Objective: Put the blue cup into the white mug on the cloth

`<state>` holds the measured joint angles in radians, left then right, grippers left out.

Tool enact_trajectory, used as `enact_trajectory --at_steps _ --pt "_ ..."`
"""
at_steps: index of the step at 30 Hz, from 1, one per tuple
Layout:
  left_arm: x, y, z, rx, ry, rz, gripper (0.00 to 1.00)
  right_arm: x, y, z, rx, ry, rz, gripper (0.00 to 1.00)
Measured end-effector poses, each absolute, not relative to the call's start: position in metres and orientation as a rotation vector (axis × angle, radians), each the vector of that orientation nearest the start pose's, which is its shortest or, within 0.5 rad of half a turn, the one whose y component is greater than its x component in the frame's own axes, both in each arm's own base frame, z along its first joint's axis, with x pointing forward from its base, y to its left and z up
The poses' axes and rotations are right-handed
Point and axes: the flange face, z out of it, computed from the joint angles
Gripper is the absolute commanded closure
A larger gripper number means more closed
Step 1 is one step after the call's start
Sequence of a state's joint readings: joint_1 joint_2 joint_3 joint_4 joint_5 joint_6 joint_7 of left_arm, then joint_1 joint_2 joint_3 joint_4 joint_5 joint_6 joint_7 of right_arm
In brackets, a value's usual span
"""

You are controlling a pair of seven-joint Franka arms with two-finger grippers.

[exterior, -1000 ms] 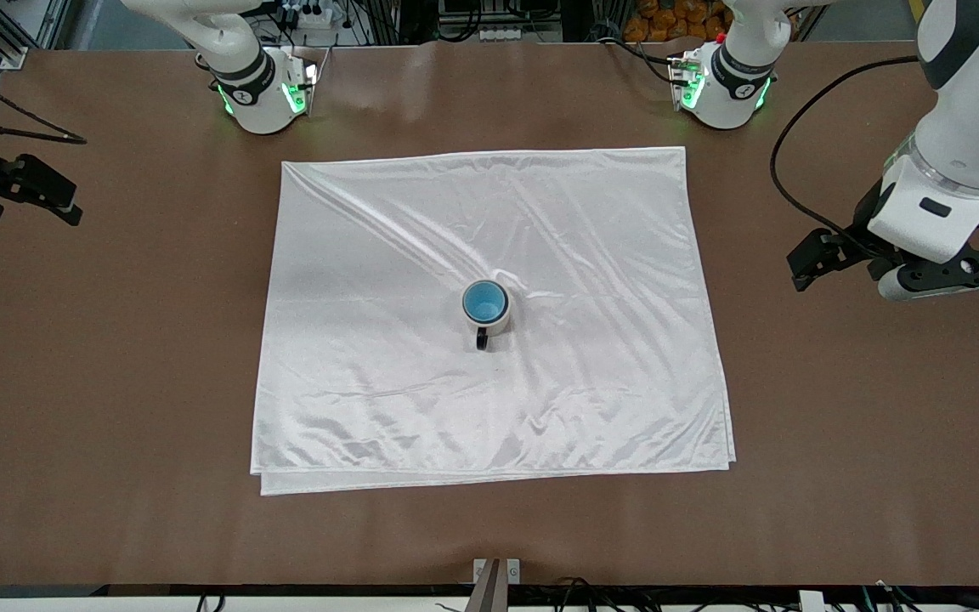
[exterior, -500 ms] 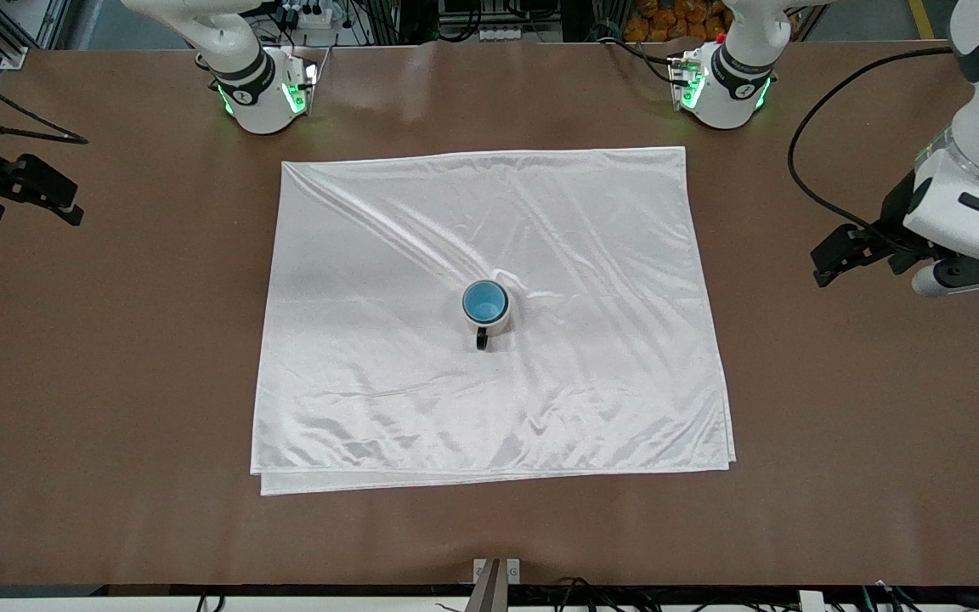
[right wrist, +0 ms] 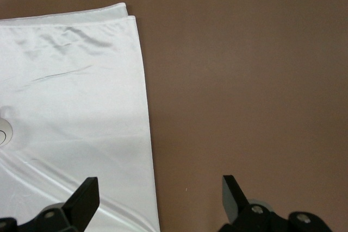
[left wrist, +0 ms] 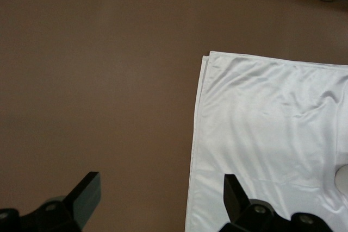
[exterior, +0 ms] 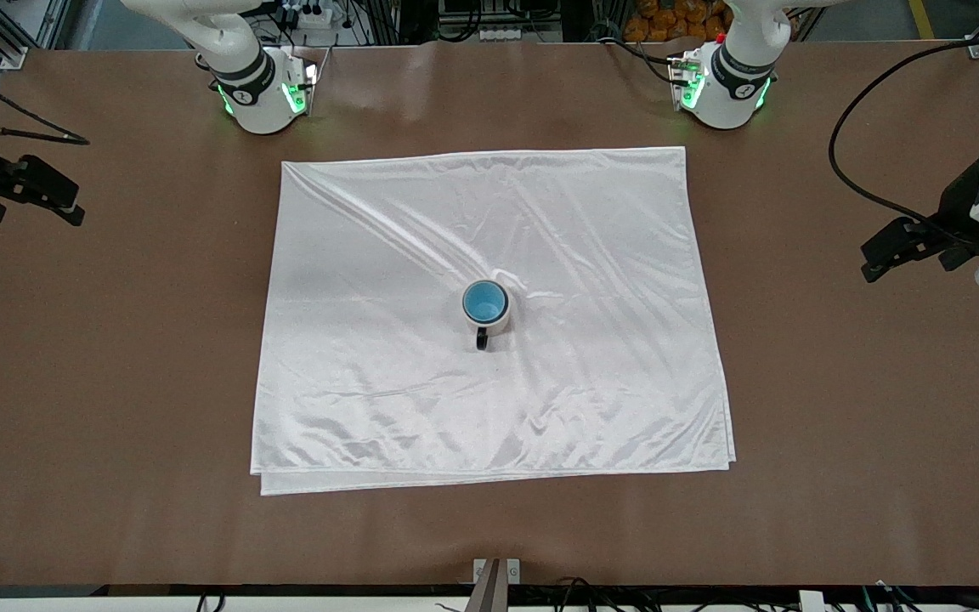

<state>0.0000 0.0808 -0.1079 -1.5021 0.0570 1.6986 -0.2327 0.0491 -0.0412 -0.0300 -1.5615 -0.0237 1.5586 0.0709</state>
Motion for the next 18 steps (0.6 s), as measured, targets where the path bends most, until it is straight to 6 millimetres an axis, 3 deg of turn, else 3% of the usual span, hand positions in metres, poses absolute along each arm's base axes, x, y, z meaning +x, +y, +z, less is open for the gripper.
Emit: enact_trajectory --at_steps 7,18 --pt "0.59 -0.048 0.623 -3.099 -0.183 -0.188 0.0 0.541 0.007 0.649 -3.161 0.083 -0.06 0.0" --pt "0.584 -0.065 0.622 -3.102 -0.108 -0.135 0.0 0.541 0.007 0.649 -3.161 0.083 -0.06 0.0"
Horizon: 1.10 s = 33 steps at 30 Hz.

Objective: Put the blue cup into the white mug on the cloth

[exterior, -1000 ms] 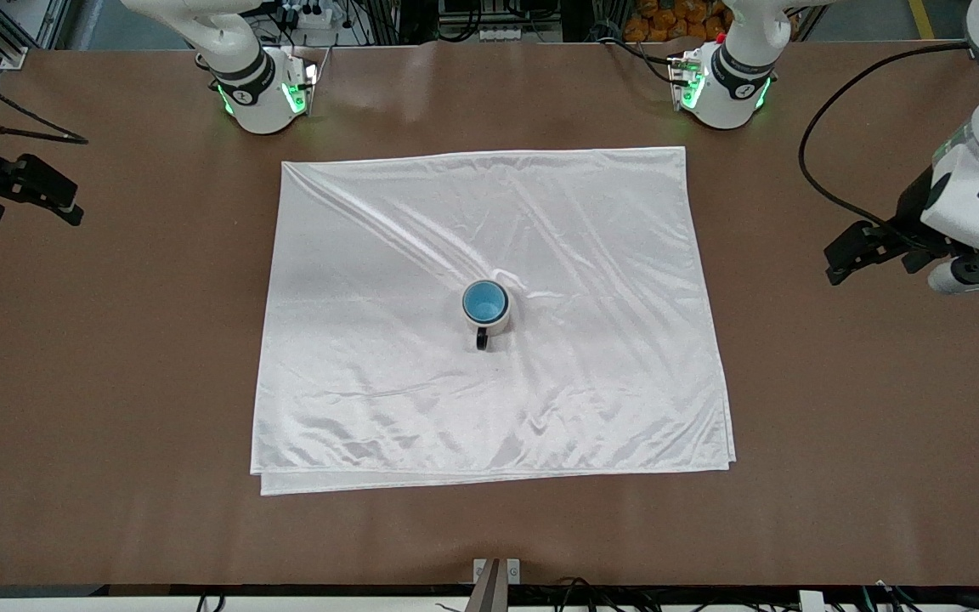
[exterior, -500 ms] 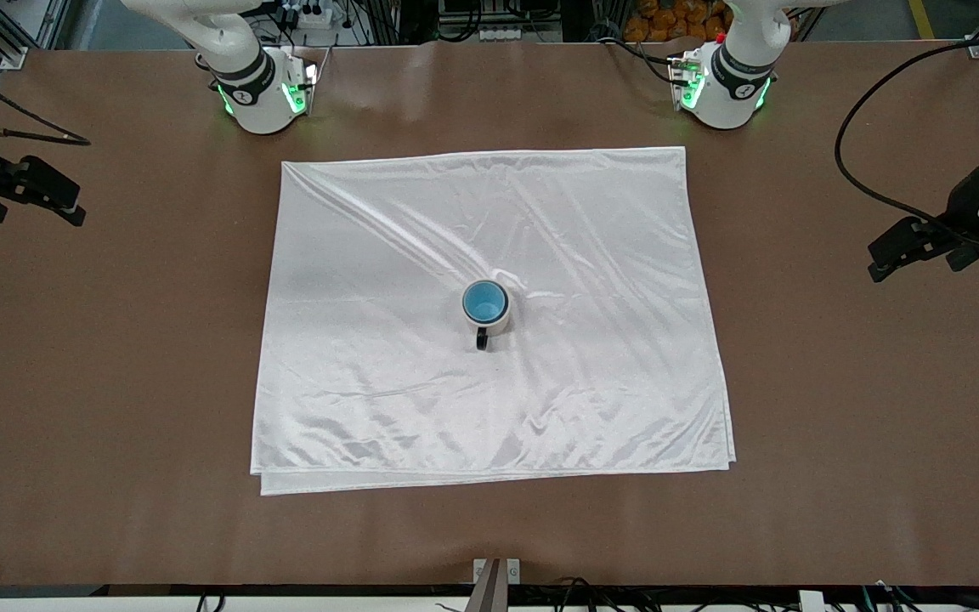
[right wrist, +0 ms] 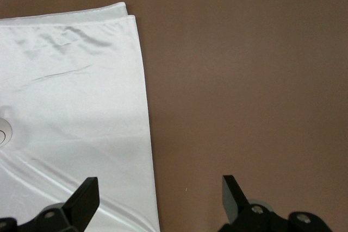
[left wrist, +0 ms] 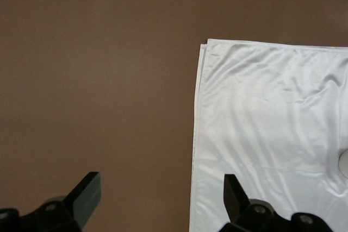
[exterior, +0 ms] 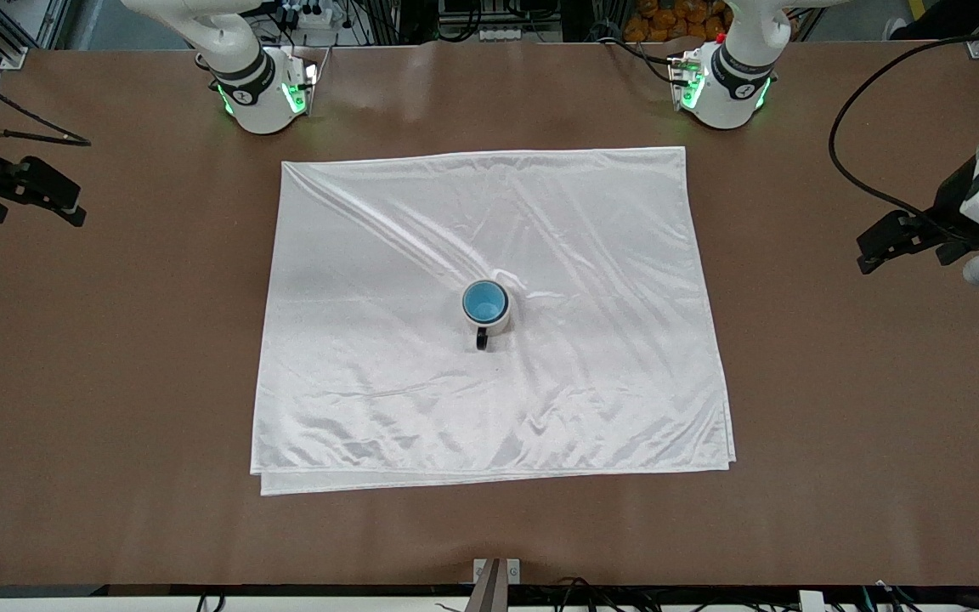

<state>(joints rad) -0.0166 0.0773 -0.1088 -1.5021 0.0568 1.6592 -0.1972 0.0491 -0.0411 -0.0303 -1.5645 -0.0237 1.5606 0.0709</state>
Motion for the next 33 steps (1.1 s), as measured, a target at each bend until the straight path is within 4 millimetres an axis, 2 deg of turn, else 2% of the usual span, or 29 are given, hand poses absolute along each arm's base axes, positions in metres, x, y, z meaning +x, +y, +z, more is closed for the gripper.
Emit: enact_trajectory --at_steps 7,12,33 --pt "0.58 -0.061 0.618 -3.131 -0.008 -0.068 0.0 0.542 0.008 0.649 -3.16 0.082 -0.075 0.0" --pt "0.577 -0.058 0.614 -3.153 -0.015 -0.017 0.0 0.543 0.009 0.649 -3.16 0.079 -0.082 0.0" --pt "0.576 -0.046 0.619 -3.152 -0.037 -0.031 0.0 0.541 0.009 0.643 -3.162 0.08 -0.036 0.0"
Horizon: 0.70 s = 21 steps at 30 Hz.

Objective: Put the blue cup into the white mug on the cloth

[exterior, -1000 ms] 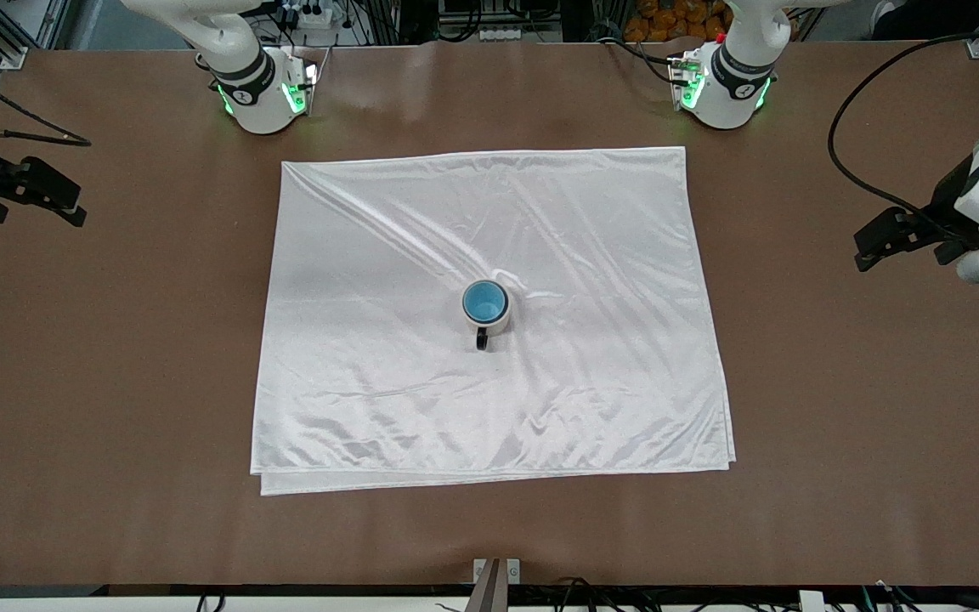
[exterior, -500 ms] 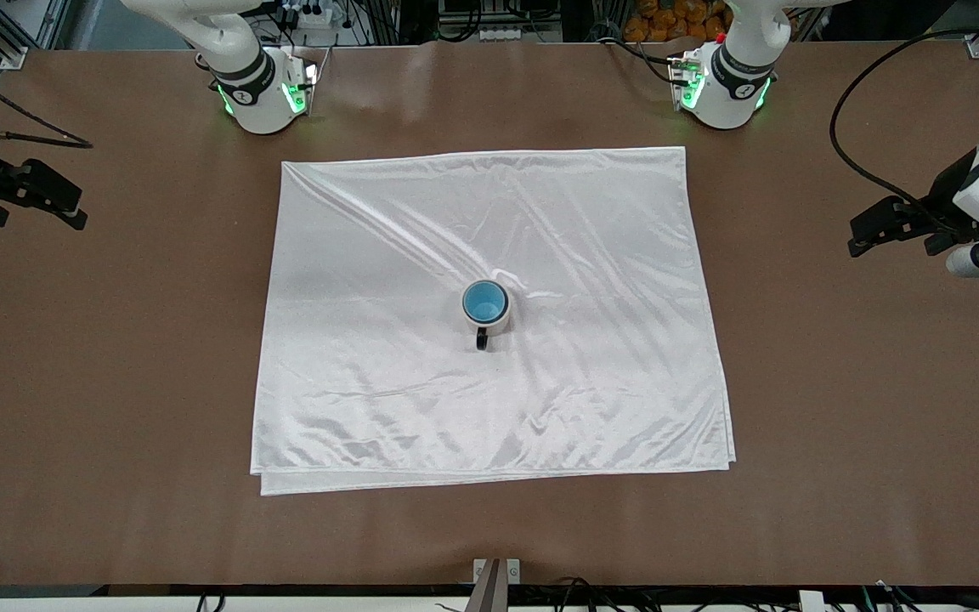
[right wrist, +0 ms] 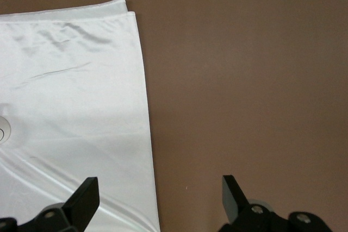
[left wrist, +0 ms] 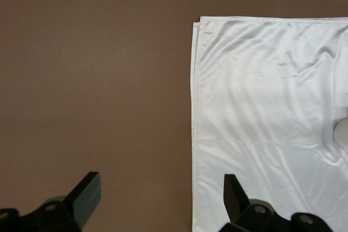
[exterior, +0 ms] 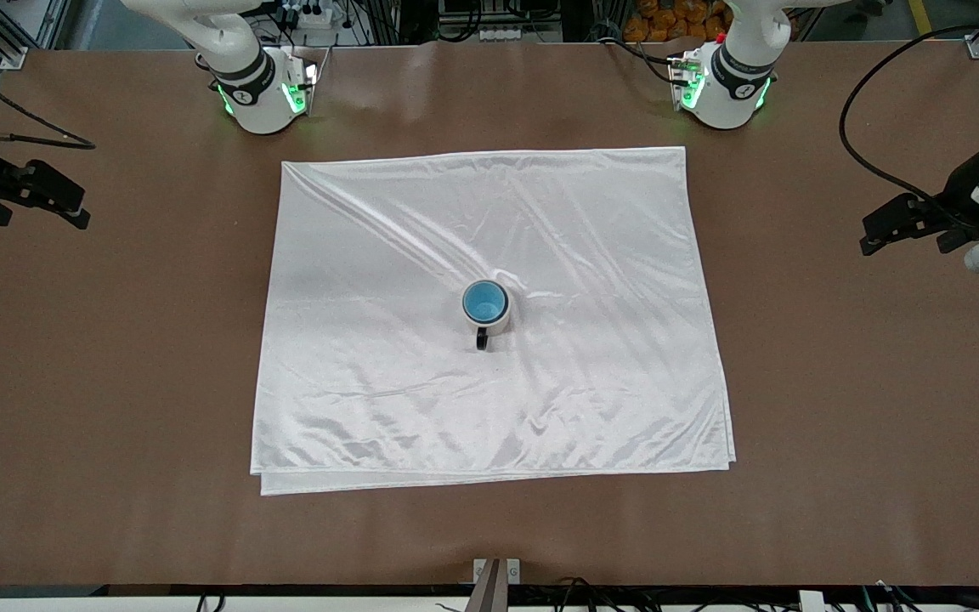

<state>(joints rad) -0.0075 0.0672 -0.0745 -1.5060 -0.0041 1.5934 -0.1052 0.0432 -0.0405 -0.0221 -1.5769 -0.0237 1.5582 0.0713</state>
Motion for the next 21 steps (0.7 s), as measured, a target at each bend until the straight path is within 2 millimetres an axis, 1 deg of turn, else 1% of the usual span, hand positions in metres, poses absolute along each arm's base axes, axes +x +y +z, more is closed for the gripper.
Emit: enact_trajectory --at_steps 7,21 --pt "0.576 -0.046 0.62 -3.152 -0.037 -0.033 0.0 0.54 0.004 0.639 -3.163 0.094 -0.012 0.0" --pt "0.569 -0.046 0.633 -3.152 -0.036 -0.069 0.0 0.541 0.002 0.636 -3.164 0.101 0.004 0.0"
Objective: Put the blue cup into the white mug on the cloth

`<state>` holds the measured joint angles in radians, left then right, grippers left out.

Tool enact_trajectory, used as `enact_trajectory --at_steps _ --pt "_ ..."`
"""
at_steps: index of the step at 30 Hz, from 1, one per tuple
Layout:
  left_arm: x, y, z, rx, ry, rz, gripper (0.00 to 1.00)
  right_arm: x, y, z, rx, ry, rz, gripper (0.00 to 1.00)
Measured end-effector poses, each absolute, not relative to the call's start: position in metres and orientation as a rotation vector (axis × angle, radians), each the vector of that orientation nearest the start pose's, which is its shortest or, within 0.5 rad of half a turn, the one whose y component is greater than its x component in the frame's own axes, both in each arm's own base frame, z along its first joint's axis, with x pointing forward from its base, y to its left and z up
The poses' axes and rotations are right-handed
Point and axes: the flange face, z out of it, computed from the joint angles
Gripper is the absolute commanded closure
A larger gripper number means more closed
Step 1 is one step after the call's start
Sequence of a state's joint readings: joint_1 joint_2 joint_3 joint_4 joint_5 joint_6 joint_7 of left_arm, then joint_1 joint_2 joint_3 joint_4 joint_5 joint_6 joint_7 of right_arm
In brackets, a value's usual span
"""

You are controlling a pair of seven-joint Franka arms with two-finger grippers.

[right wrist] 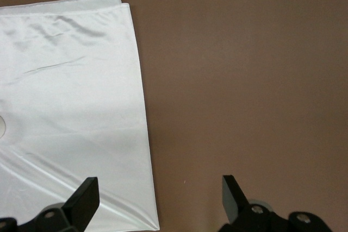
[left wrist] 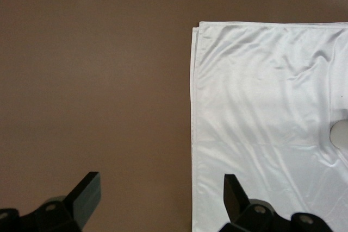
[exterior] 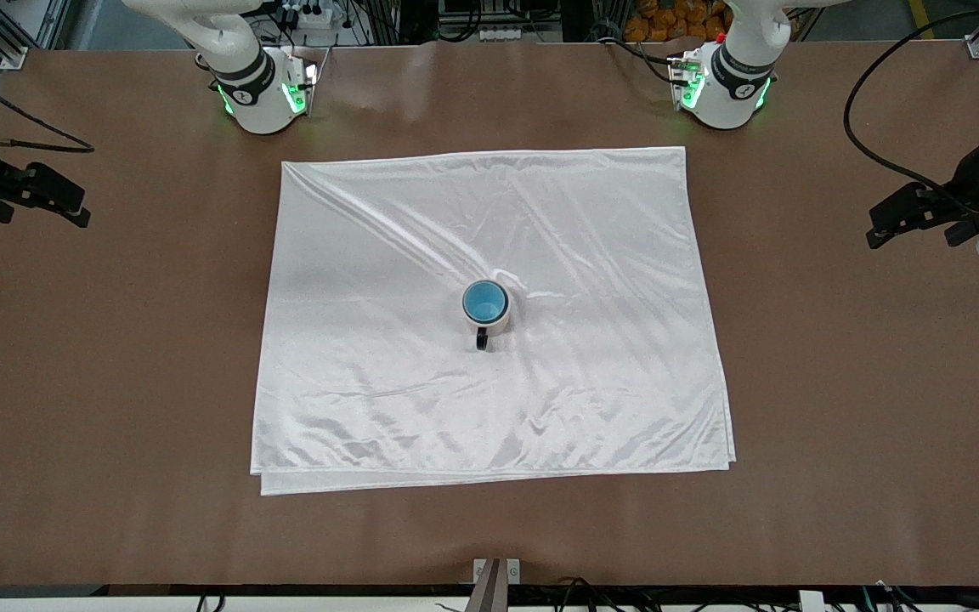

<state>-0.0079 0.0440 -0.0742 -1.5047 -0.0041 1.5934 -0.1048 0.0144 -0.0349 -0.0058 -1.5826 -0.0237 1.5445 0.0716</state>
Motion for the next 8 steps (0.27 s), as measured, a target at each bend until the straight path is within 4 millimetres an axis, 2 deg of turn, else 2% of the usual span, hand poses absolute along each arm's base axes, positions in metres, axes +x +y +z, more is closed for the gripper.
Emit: enact_trajectory --at_steps 8 --pt "0.569 -0.0453 0.6335 -3.152 -0.038 -0.07 0.0 0.5411 0.0068 0.6359 -3.096 0.107 0.007 0.0"
